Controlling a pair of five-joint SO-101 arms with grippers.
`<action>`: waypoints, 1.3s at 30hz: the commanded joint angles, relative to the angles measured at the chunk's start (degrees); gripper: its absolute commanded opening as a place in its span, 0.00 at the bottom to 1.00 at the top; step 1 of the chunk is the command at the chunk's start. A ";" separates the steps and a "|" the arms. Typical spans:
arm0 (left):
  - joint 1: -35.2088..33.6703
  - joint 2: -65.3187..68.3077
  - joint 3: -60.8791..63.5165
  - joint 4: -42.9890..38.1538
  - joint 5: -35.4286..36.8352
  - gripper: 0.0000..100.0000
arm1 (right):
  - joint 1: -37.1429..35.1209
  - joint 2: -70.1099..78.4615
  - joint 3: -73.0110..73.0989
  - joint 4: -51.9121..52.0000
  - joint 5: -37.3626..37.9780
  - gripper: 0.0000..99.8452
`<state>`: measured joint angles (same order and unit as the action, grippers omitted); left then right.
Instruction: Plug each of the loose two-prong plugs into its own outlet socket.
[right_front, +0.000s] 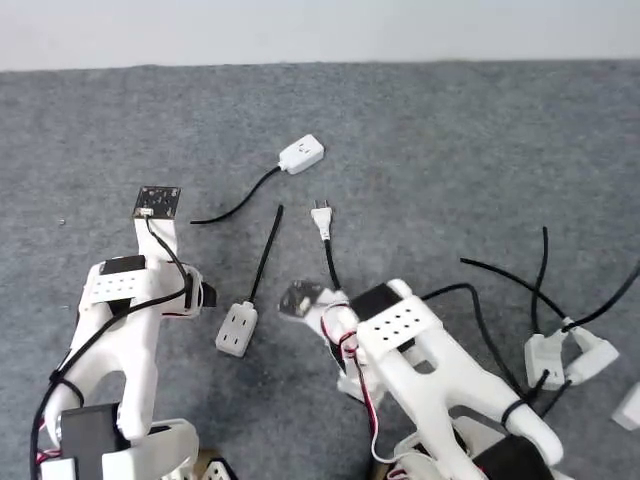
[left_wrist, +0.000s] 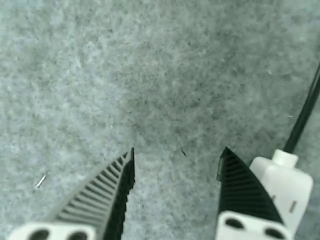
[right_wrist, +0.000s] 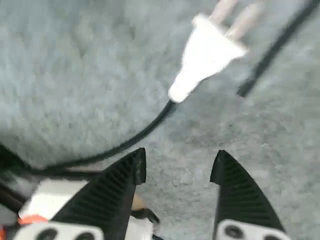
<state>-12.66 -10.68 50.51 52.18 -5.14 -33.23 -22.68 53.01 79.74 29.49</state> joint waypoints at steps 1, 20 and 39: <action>-0.09 -0.26 -2.15 -1.76 -0.35 0.26 | 3.65 -2.33 0.88 1.89 11.25 0.22; 0.00 -0.26 -2.15 -1.85 -0.35 0.26 | -7.96 -2.24 7.38 -23.34 -12.57 0.22; -0.26 -0.26 -2.15 -1.85 -0.35 0.26 | -3.03 2.95 1.76 -30.73 -11.96 0.08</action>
<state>-12.66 -10.68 50.51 51.47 -5.14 -36.92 -21.54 59.78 46.15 16.40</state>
